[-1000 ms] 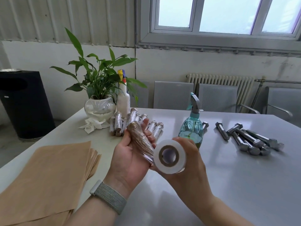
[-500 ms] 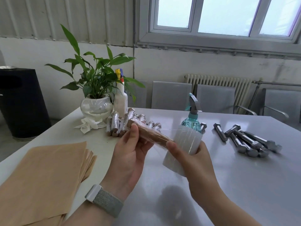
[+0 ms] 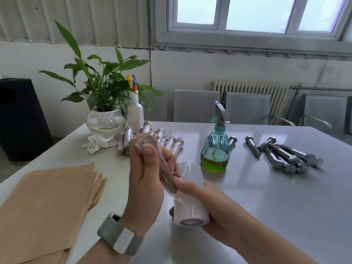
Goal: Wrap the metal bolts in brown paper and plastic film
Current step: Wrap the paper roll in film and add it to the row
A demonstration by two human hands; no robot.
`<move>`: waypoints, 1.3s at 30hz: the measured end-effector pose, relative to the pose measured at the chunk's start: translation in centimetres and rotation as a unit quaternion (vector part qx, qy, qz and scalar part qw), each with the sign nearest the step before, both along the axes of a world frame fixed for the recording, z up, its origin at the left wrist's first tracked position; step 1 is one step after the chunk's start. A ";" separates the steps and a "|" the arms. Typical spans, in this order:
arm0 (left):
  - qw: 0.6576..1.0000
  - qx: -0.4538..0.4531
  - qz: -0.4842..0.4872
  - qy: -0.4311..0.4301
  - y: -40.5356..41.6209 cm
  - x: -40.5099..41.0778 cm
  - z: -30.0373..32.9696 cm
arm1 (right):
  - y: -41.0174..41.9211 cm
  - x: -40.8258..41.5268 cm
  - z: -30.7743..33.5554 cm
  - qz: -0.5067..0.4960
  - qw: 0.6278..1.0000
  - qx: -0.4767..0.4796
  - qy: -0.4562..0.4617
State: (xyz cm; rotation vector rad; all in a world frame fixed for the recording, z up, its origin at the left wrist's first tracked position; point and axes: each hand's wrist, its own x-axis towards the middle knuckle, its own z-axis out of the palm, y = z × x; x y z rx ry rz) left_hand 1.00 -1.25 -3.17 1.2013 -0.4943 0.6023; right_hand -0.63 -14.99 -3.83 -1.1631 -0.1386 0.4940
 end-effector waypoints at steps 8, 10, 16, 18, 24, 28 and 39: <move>0.995 -0.020 -0.010 0.100 0.6 0.0 0.3 | -0.1 -0.3 -0.3 0.019 0.996 -0.050 0.070; 0.991 -0.010 0.004 0.133 0.9 0.3 0.2 | 0.0 -0.3 0.0 0.000 0.996 -0.060 0.069; 0.982 0.087 0.001 0.169 0.9 0.8 -0.1 | -1.0 0.4 0.9 -0.041 0.995 -0.086 0.014; 0.977 0.130 -0.005 0.171 0.6 0.8 -0.3 | -1.5 0.8 1.2 -0.062 0.989 -0.137 -0.012; 0.954 0.269 0.024 0.128 0.3 0.4 -0.9 | -2.5 1.5 1.0 -0.047 0.979 -0.198 0.011; 0.931 0.348 0.066 0.092 0.9 0.3 -1.0 | -3.3 2.1 1.3 -0.025 0.985 -0.167 0.026; 0.908 0.393 0.111 0.098 0.4 1.5 -2.3 | -4.2 2.7 1.0 -0.035 0.984 -0.172 0.012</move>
